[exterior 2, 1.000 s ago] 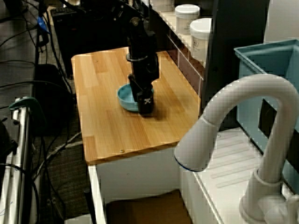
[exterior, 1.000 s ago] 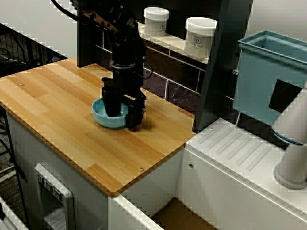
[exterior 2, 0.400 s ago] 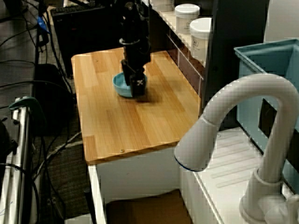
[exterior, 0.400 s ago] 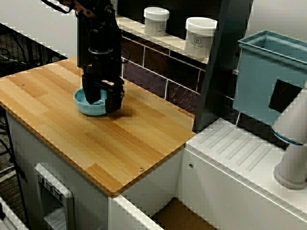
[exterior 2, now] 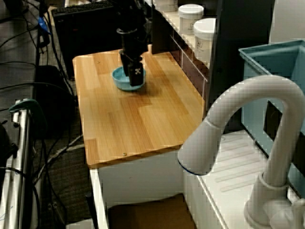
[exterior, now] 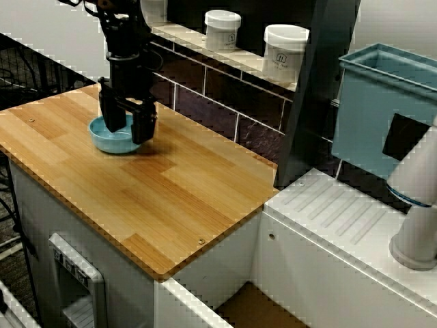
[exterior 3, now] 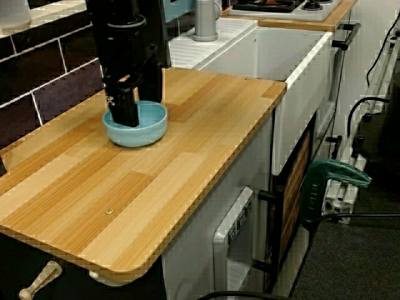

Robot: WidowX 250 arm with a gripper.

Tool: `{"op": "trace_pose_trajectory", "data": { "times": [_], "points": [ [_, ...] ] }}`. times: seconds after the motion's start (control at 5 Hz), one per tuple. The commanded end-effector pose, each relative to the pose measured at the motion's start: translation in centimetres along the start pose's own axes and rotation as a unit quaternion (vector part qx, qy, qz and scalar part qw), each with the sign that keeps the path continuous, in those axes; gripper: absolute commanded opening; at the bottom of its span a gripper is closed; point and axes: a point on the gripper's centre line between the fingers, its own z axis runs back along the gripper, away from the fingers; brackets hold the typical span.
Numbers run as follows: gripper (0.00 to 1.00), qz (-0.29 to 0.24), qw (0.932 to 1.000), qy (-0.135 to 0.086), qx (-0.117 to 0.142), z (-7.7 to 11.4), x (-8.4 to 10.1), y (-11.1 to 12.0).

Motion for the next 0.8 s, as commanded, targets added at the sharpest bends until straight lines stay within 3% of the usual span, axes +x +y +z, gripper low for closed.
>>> {"op": "trace_pose_trajectory", "data": {
  "times": [0.0, 0.6],
  "points": [
    [1.0, 0.016, 0.9994, -0.032, 0.004, 1.7, 0.6, 4.1],
    [1.0, 0.046, 0.9981, -0.041, -0.007, 1.7, 0.2, 8.5]
  ]
}}
